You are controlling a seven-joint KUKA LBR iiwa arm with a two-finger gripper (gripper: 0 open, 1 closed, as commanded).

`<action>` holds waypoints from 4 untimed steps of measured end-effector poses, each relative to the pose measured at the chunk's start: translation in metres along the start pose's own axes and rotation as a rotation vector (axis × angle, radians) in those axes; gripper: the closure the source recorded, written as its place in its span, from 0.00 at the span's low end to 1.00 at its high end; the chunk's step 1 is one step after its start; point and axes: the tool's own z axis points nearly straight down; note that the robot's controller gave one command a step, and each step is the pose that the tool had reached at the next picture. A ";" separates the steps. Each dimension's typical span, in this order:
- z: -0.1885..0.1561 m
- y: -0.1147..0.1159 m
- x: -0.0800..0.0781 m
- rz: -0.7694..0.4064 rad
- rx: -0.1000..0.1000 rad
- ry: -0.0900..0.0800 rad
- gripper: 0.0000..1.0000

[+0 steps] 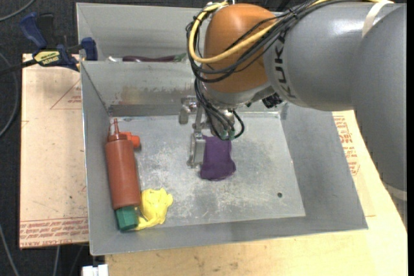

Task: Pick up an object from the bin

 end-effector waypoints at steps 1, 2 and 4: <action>-0.005 -0.001 -0.001 0.003 -0.001 -0.007 0.00; 0.005 -0.010 0.004 -0.040 -0.003 -0.012 0.00; 0.047 -0.050 0.021 0.038 -0.004 -0.012 0.00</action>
Offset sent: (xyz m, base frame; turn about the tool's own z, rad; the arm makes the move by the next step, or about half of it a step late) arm -0.0286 -0.0552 -0.0485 -0.1560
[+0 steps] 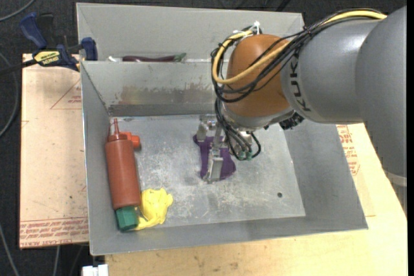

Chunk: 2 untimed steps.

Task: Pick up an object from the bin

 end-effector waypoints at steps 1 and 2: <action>0.034 -0.038 -0.023 -0.223 0.000 0.004 0.00; 0.055 -0.081 -0.003 -0.138 -0.001 -0.001 1.00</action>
Offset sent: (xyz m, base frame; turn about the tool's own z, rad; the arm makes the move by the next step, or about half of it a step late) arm -0.0006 -0.0813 -0.0551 -0.1397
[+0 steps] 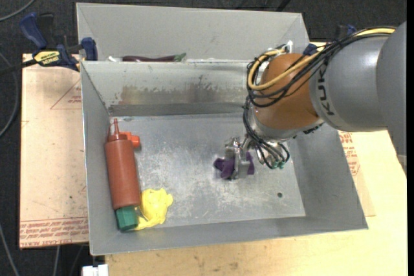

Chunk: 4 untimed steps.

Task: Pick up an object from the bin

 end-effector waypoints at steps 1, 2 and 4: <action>0.000 0.000 0.000 0.000 0.000 0.000 1.00; -0.109 0.013 -0.006 -0.077 -0.001 -0.003 1.00; -0.142 0.017 -0.011 -0.114 -0.002 0.005 1.00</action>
Offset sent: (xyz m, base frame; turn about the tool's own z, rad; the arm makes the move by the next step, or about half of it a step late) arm 0.0028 0.0124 0.1094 -0.0800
